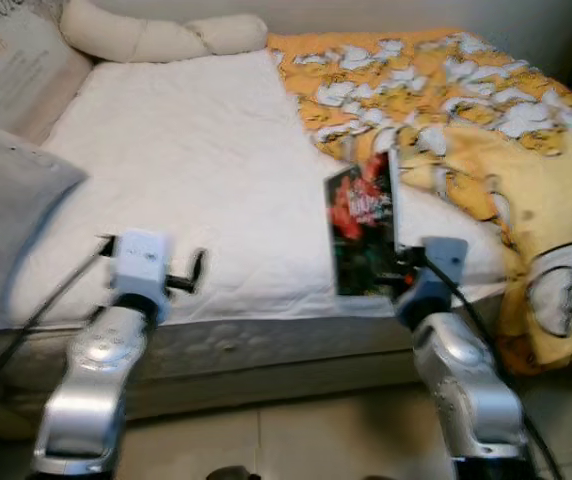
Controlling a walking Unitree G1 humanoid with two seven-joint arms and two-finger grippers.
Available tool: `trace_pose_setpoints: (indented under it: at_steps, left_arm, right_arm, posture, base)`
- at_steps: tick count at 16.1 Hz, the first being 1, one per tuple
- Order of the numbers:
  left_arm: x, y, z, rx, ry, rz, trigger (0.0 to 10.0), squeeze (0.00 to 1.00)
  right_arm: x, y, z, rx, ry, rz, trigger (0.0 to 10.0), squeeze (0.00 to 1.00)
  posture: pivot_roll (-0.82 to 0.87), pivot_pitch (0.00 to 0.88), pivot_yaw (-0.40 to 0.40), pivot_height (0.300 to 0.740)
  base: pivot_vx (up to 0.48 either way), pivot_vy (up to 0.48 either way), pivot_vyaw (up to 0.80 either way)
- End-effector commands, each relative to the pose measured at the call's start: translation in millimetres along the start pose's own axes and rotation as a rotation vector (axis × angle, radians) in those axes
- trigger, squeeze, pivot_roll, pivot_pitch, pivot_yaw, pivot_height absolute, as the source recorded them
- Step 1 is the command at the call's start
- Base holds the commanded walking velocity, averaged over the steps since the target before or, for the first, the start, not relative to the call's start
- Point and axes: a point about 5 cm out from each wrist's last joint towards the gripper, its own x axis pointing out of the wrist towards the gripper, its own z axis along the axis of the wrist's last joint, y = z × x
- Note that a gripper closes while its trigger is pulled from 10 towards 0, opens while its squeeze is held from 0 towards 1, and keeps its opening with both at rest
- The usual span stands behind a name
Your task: Clean up the room
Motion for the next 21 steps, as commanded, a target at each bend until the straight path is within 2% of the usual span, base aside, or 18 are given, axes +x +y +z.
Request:
trace_pose_setpoints:
  at_steps: [1,10,12,13,15,19,21]
  left_arm:
    - [-0.9,6.4,-0.3,0.011,0.002,0.024,10.0,0.66]
    - [1.8,9.0,0.7,0.005,-0.008,0.033,10.0,0.66]
    - [2.8,8.8,1.0,0.005,-0.009,0.033,10.0,0.66]
    - [3.2,8.6,1.3,0.005,-0.011,0.033,10.0,0.66]
    - [3.6,8.3,1.1,0.000,-0.008,0.034,10.0,0.66]
    - [5.2,5.4,3.4,-0.007,-0.023,0.028,10.0,0.65]
    - [6.0,5.4,4.3,-0.002,-0.032,0.021,10.0,0.66]
  right_arm:
    - [2.8,2.2,9.4,0.012,-0.043,0.004,10.0,0.00]
    - [7.2,6.8,12.4,0.003,-0.058,0.020,10.0,0.00]
    - [6.9,7.7,12.6,-0.033,-0.065,0.029,10.0,0.00]
    - [7.4,9.2,13.4,-0.084,-0.072,0.031,10.0,0.00]
    - [8.5,11.5,14.5,-0.111,-0.080,0.045,10.0,0.00]
    - [9.4,9.9,13.8,-0.056,-0.075,0.053,10.0,0.00]
    - [10.1,9.8,14.6,-0.073,-0.077,0.067,10.0,0.00]
  posture:
    - [0.00,0.000,0.025,0.740]
    - [-0.01,0.000,0.033,0.740]
    - [-0.02,0.000,0.034,0.740]
    - [-0.01,0.000,0.034,0.740]
    - [-0.01,0.000,0.032,0.740]
    - [-0.01,0.000,0.031,0.740]
    - [-0.01,0.000,0.029,0.740]
  base:
    - [0.000,0.345,0.00]
    - [0.000,0.338,0.00]
    - [0.000,0.336,0.00]
    - [0.000,0.337,0.00]
    - [0.000,0.326,0.00]
    - [0.000,0.000,0.00]
    - [0.000,0.000,0.00]
